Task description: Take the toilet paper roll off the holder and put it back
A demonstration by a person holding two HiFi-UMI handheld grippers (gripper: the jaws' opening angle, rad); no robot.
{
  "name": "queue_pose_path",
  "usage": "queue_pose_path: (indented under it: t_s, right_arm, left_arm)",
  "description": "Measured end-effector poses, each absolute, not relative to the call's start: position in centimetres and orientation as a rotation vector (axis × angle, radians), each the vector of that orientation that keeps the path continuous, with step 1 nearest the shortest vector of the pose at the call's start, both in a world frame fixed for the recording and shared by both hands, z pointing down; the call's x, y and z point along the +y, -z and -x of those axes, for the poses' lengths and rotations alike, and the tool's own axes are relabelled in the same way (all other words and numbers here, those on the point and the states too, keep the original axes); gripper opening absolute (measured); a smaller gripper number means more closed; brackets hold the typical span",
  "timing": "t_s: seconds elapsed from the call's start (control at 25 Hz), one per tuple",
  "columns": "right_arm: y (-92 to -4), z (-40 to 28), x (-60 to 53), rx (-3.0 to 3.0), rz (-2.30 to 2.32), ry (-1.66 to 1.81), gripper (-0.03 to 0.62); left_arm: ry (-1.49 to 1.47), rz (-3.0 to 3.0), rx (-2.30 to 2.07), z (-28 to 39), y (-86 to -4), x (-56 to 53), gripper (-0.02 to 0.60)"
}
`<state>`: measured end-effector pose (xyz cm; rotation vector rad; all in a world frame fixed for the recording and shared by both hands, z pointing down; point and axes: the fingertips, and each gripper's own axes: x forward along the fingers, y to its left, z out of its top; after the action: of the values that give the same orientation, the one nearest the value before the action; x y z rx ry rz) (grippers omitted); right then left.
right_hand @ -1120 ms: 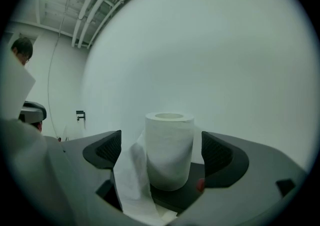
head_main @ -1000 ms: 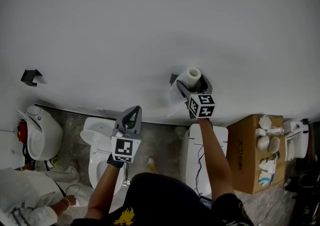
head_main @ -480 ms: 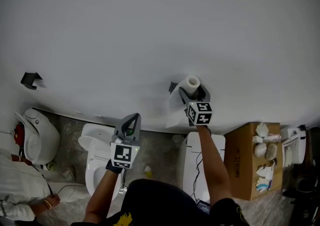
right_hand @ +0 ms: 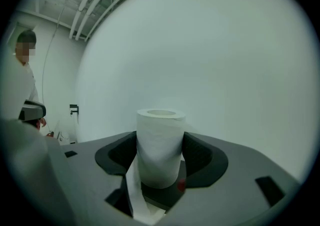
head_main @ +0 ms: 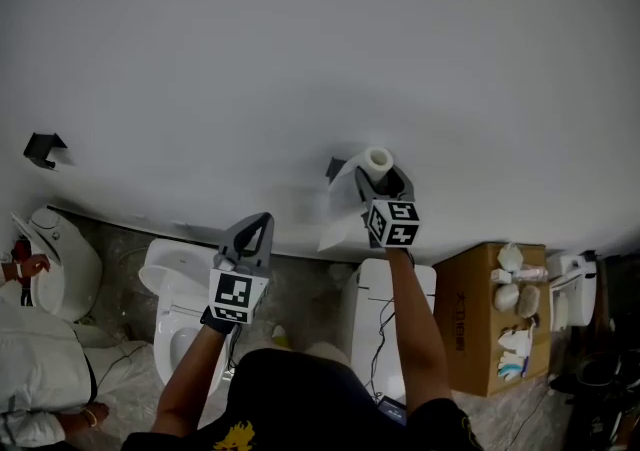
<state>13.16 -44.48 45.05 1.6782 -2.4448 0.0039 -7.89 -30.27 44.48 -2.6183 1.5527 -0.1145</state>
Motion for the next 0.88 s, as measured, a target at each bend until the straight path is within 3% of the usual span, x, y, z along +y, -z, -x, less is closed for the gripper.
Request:
queue_pose_path:
  t_s: [0.88]
  right_arm:
    - [-41.1, -13.4, -42.9, -2.508, -1.581, -0.075, 0.268]
  left_arm:
    - [0.165, 2.604, 1.453, 6.3, -43.4, -30.2, 0.018]
